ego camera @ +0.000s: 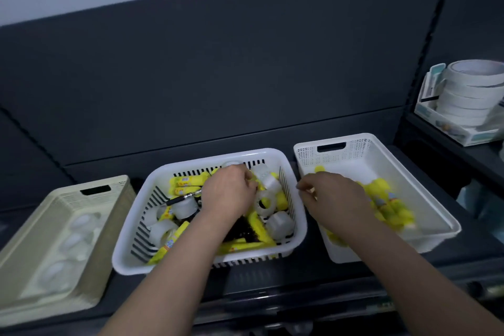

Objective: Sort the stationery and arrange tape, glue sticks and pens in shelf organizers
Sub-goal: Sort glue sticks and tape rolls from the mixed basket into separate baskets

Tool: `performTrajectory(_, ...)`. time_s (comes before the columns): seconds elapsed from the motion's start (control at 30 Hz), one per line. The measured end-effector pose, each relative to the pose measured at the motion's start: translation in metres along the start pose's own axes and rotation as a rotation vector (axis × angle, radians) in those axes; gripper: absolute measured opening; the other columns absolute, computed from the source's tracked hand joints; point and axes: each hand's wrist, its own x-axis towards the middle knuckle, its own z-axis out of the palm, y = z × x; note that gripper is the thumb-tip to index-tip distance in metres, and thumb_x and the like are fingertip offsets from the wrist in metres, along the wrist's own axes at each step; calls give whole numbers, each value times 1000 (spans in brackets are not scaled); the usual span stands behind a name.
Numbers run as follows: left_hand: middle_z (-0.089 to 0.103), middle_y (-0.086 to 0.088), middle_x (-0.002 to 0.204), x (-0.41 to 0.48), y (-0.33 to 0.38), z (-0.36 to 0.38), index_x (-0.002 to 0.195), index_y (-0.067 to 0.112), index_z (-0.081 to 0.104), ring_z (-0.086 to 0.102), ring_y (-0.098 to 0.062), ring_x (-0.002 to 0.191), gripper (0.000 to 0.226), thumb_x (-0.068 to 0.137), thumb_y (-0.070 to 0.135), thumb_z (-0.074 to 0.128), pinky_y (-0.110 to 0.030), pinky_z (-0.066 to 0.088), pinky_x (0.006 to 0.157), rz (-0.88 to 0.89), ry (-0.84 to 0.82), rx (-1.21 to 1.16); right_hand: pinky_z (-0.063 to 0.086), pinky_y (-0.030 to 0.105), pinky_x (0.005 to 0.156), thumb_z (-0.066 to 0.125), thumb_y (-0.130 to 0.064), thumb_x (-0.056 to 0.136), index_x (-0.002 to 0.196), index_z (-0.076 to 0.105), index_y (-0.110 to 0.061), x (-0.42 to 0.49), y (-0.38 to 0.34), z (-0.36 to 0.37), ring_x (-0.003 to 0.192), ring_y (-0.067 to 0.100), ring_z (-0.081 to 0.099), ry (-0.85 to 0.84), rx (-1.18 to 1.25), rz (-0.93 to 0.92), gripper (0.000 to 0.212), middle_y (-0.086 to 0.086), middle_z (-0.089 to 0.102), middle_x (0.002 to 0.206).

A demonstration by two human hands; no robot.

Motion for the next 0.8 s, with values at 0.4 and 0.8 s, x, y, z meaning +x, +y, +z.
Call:
performTrajectory(0.4, 69, 6, 102, 3, -46, 2, 108, 28, 66, 60, -20, 101, 22, 88, 33, 57, -32, 51, 77, -56, -28, -39, 36, 32, 72, 58, -47, 82, 114, 57, -27, 36, -43, 24, 99, 21, 51, -10, -105, -37, 38, -5, 65, 96)
performTrajectory(0.8, 66, -3, 96, 59, -47, 28, 105, 19, 61, 53, -27, 100, 26, 81, 31, 60, -29, 35, 61, 42, -7, 94, 38, 32, 75, 58, -40, 83, 118, 62, -33, 24, -46, 16, 97, 19, 57, 116, -41, 5, 36, -10, 68, 101)
